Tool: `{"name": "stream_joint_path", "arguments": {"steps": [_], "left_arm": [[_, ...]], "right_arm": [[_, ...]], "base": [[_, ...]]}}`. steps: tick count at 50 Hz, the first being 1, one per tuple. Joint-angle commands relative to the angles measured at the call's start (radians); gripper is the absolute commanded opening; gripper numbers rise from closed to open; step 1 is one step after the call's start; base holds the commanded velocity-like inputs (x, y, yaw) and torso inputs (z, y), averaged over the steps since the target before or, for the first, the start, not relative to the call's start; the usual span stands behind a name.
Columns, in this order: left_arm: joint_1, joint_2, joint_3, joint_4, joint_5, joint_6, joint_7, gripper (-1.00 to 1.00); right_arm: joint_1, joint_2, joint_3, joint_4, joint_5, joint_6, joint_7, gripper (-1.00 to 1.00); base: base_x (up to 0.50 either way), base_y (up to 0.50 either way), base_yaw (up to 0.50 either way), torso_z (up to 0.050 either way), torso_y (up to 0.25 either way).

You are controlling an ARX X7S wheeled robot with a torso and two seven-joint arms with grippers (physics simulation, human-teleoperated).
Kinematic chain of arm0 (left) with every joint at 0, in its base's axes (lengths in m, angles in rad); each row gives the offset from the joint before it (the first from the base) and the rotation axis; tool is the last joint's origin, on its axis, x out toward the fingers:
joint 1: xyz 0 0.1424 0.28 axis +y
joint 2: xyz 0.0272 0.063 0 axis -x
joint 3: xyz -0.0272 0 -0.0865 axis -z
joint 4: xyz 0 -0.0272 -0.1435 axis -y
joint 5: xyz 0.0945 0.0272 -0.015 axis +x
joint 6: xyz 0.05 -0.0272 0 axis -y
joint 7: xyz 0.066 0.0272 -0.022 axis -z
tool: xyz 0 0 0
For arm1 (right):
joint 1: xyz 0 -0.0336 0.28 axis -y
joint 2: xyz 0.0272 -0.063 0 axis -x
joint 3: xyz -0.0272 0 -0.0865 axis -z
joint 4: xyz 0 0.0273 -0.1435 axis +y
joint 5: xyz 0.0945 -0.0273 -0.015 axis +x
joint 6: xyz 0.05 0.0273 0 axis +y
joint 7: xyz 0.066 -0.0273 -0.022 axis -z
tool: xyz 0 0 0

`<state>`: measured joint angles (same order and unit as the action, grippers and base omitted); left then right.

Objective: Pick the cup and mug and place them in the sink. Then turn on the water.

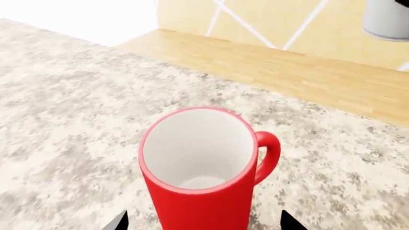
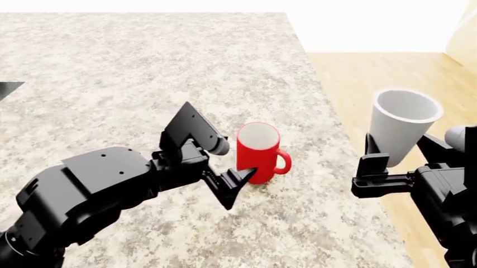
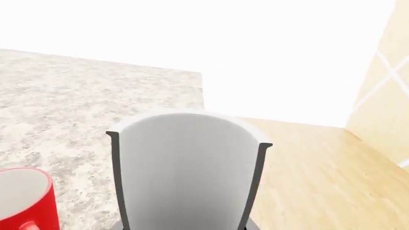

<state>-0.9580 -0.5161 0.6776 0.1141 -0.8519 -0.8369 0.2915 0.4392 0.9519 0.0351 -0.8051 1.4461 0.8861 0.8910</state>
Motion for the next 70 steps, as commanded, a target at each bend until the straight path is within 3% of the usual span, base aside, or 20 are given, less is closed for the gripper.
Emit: {"name": "stream_joint_path", "arguments": {"steps": [1, 50, 51, 70], "left_arm": [[-0.009, 0.021, 0.012, -0.024, 0.008, 0.009, 0.01, 1.0], [-0.051, 0.112, 0.069, -0.148, 0.049, 0.047, 0.054, 1.0], [-0.05, 0.112, 0.069, -0.148, 0.05, 0.049, 0.052, -1.0], [-0.05, 0.112, 0.05, -0.158, 0.04, 0.056, 0.036, -1.0]], "right_arm": [[-0.004, 0.0, 0.009, -0.002, -0.025, 0.001, -0.015, -1.0], [-0.067, 0.001, 0.033, 0.007, -0.068, -0.036, -0.054, -1.0], [-0.068, 0.0, 0.033, 0.007, -0.068, -0.037, -0.054, -1.0], [-0.072, -0.004, 0.026, 0.012, -0.083, -0.042, -0.061, -1.0]], "base": [[0.0, 0.0, 0.0, 0.0, 0.0], [0.0, 0.0, 0.0, 0.0, 0.0], [0.0, 0.0, 0.0, 0.0, 0.0], [0.0, 0.0, 0.0, 0.0, 0.0]]}}
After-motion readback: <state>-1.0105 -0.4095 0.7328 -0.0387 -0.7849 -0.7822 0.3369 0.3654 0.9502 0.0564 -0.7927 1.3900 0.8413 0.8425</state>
